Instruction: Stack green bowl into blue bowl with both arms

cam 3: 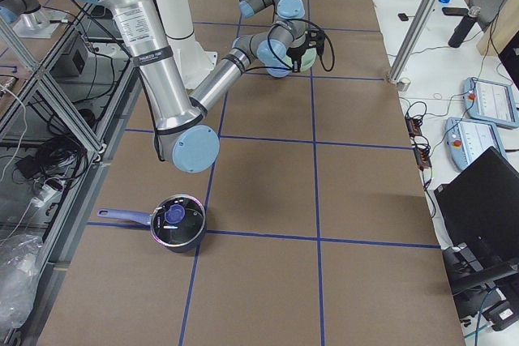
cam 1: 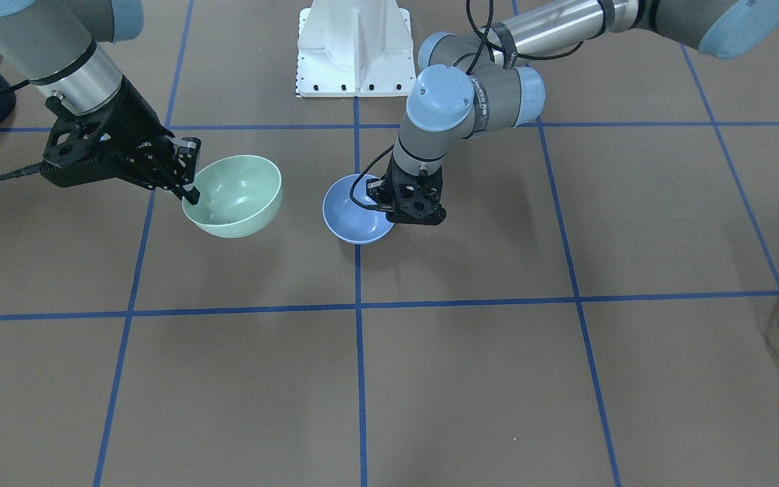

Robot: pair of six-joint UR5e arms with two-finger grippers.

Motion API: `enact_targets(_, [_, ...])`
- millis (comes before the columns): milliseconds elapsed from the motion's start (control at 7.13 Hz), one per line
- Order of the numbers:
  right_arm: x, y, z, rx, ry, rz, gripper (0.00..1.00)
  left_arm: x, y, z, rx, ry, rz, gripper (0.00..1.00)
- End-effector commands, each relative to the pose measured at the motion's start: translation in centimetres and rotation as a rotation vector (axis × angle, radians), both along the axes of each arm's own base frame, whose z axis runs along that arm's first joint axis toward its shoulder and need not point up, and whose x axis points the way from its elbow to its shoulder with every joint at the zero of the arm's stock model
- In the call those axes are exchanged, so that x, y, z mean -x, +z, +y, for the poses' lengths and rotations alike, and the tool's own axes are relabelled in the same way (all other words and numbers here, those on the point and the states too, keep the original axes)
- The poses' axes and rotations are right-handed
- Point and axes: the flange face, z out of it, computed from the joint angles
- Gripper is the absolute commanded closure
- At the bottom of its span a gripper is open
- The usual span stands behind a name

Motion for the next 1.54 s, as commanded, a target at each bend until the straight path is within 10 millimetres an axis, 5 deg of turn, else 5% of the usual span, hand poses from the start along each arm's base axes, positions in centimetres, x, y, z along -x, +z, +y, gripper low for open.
enact_targets(0, [0.5, -0.4, 0.1, 0.006, 0.012, 0.013, 1.0, -0.6, 0.3, 0.2, 0.002, -0.005, 0.007, 1.0])
enact_targets(140, [0.6, -0.4, 0.2, 0.006, 0.009, 0.013, 1.0, -0.6, 0.2, 0.3, -0.008, -0.004, 0.021, 1.0])
enact_targets(421, [1.5, -0.3, 0.7, 0.012, 0.001, 0.017, 1.0, -0.1, -0.1, 0.4, -0.024, -0.006, 0.055, 0.03])
enact_targets(561, [2.7, -0.8, 1.3, 0.011, 0.001, 0.015, 1.0, 1.1, -1.1, 0.3, -0.041, -0.008, 0.074, 0.02])
enact_targets(701, [4.4, -1.5, 2.1, 0.02, 0.014, 0.015, 1.0, 4.9, -1.0, -1.2, -0.037, -0.029, 0.095, 0.02])
enact_targets(981, [10.0, -3.2, 4.8, 0.022, 0.023, 0.025, 1.0, 19.2, 1.4, -7.1, -0.06, -0.01, 0.109, 0.02])
enact_targets(1262, [16.0, -6.4, 6.3, 0.024, 0.012, 0.075, 1.0, 29.6, 6.1, -6.6, -0.23, 0.064, 0.018, 0.02])
enact_targets(1402, [18.0, -5.9, 7.0, 0.03, -0.008, 0.101, 1.0, 35.4, 9.0, -6.3, -0.283, 0.06, -0.007, 0.02])
